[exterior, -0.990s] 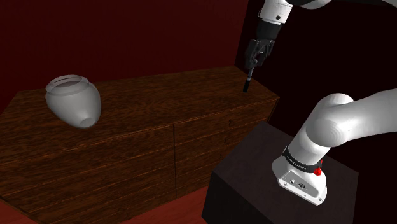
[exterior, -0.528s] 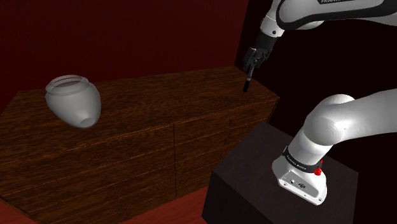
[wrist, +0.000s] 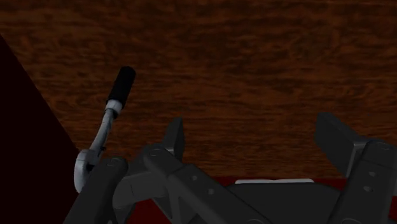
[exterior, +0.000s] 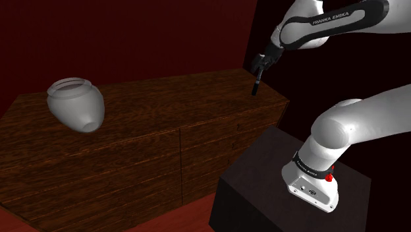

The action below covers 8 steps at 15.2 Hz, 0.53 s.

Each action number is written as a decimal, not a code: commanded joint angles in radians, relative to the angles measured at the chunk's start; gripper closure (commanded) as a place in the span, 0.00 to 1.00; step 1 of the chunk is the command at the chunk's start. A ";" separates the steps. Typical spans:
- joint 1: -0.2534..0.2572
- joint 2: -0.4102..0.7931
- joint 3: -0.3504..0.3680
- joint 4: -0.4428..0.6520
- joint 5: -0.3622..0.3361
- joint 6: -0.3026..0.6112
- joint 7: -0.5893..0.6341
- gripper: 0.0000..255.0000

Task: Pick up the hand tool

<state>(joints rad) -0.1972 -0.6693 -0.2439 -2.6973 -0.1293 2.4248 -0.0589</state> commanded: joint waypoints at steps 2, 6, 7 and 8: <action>-0.026 0.067 -0.038 -0.004 -0.018 0.151 -0.011 0.00; -0.039 0.181 -0.107 0.011 -0.019 0.350 -0.040 0.00; -0.036 0.211 -0.127 0.019 -0.014 0.398 -0.051 0.00; -0.030 0.241 -0.150 0.027 -0.005 0.445 -0.063 0.00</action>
<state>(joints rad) -0.2301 -0.4598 -0.3726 -2.6734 -0.1399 2.8121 -0.1116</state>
